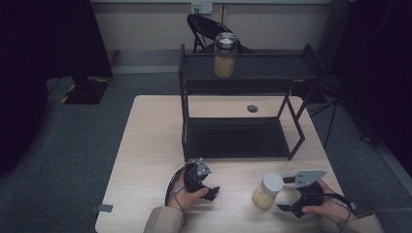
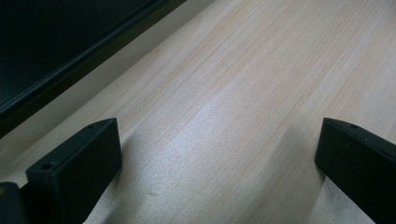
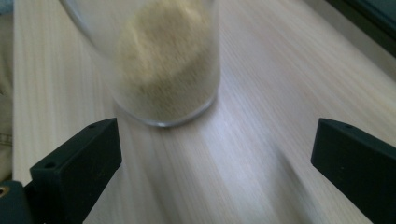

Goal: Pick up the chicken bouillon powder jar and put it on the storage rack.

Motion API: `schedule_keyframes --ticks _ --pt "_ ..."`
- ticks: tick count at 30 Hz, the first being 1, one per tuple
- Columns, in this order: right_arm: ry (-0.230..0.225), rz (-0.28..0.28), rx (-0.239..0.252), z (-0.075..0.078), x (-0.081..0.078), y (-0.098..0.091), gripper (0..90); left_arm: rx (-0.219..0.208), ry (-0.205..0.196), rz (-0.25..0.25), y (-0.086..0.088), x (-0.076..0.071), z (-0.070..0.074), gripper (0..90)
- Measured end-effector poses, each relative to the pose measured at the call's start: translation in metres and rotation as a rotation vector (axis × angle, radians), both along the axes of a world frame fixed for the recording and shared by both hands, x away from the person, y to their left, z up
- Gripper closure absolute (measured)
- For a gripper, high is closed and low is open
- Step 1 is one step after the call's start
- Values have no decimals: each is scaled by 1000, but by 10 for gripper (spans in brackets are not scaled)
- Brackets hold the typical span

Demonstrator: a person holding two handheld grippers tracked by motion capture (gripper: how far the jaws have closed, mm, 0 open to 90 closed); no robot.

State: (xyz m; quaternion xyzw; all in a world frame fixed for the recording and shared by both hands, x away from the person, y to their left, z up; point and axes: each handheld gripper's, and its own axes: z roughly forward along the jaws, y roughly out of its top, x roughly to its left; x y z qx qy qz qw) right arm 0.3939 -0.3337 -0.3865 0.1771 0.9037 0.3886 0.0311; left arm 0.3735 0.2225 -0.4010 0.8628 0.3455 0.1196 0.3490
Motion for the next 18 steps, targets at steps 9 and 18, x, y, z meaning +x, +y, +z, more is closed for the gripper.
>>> schedule_keyframes --ticks 9,18 --pt "6 3 58 7 -2 5 4 0 0 0 0 0 0 1" --pt "22 -2 97 9 -3 9 4 0 0 0 0 0 0 1"
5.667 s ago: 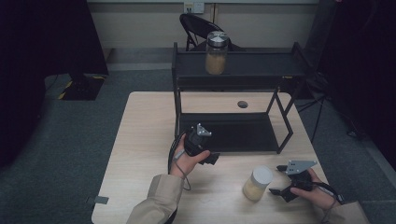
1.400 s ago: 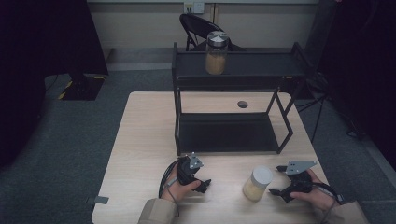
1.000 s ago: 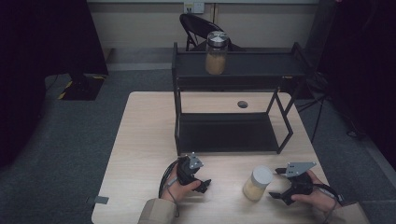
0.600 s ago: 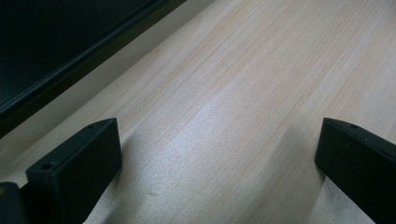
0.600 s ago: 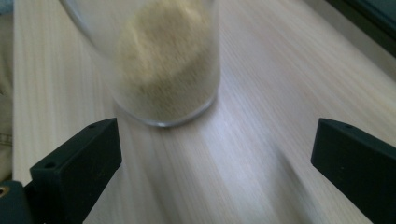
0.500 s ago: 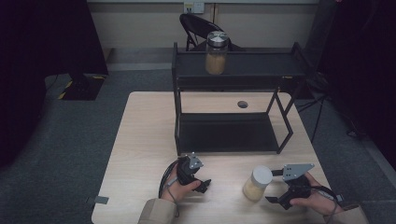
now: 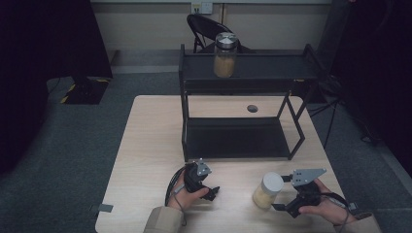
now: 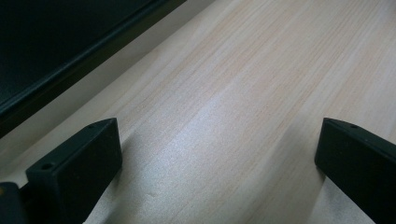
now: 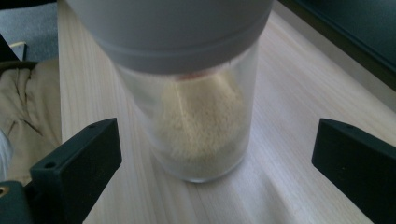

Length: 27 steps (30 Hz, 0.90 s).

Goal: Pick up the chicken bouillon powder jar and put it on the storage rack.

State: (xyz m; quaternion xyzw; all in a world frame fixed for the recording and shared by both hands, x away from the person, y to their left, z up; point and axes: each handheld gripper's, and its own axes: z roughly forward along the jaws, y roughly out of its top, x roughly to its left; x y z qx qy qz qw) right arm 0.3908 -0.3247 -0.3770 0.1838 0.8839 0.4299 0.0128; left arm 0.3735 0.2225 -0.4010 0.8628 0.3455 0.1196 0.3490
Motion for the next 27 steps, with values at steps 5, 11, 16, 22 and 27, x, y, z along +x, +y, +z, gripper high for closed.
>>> schedule_keyframes --ticks 5,11,16,22,27 --pt "1 -14 21 2 -1 2 3 0 0 0 0 0 0 1" --pt "9 -9 35 3 -2 6 3 0 0 0 0 0 0 1" --pt "14 -19 61 4 -3 9 7 0 0 0 0 0 0 1" --pt "-8 -11 88 5 -3 9 85 0 0 0 0 0 0 0" --pt "-31 -8 123 4 -4 9 166 0 0 0 0 0 0 1"
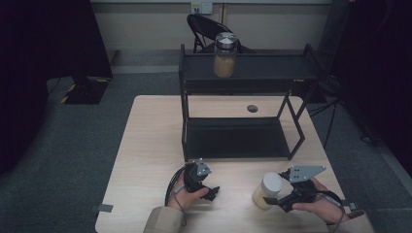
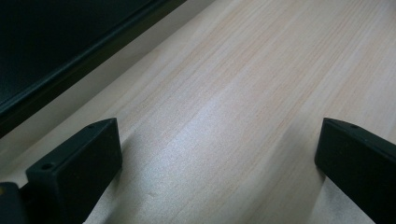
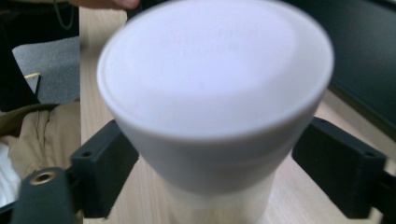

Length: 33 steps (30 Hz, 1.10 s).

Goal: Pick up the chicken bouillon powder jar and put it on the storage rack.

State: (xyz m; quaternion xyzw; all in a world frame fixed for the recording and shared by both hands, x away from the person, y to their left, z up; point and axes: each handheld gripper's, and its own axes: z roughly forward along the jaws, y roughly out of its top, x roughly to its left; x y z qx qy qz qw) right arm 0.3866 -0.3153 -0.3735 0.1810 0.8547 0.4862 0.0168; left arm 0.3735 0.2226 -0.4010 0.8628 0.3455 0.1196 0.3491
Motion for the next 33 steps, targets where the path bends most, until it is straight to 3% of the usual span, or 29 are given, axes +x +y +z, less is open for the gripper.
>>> schedule_keyframes --ticks 6,15,23,33 --pt "-18 6 29 -2 1 -1 247 0 0 0 0 0 0 1" --pt "-56 27 27 -4 -2 1 329 0 0 0 0 0 0 1" --pt "-77 18 26 -4 -6 2 341 0 0 0 0 0 0 1" --pt "-55 -19 37 -4 -7 2 344 0 0 0 0 0 0 1"
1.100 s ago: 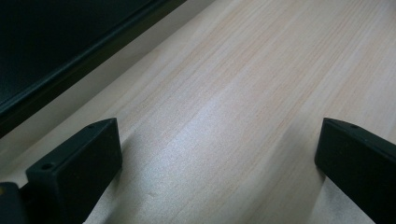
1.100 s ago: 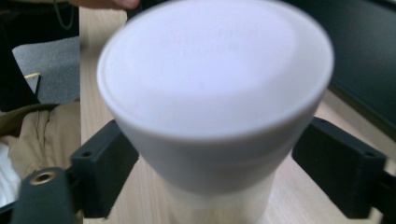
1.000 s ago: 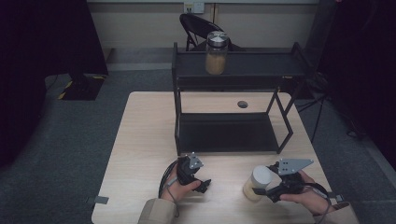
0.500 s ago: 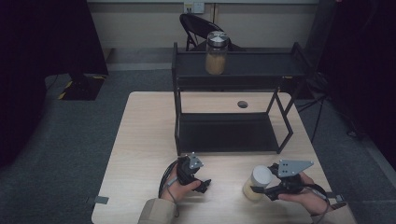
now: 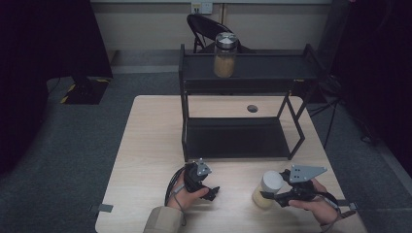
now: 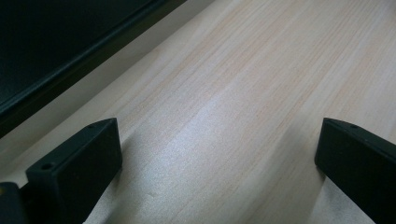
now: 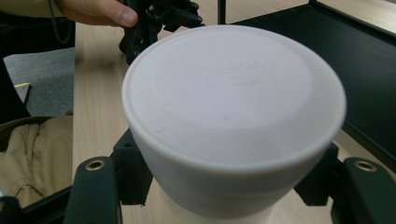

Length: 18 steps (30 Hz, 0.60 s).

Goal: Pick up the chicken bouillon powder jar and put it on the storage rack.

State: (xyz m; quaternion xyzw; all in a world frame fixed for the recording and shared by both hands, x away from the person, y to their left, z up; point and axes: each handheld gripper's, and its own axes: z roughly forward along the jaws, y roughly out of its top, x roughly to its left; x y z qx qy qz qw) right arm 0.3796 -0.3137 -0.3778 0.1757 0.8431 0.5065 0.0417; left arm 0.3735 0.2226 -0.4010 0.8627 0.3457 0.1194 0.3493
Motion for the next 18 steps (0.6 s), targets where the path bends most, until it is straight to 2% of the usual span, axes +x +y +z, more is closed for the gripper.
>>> schedule_keyframes --ticks 4,18 --pt "3 -17 13 1 0 -2 344 0 0 0 0 0 0 1" --pt "16 -30 -14 12 8 0 344 0 0 0 0 0 0 1"
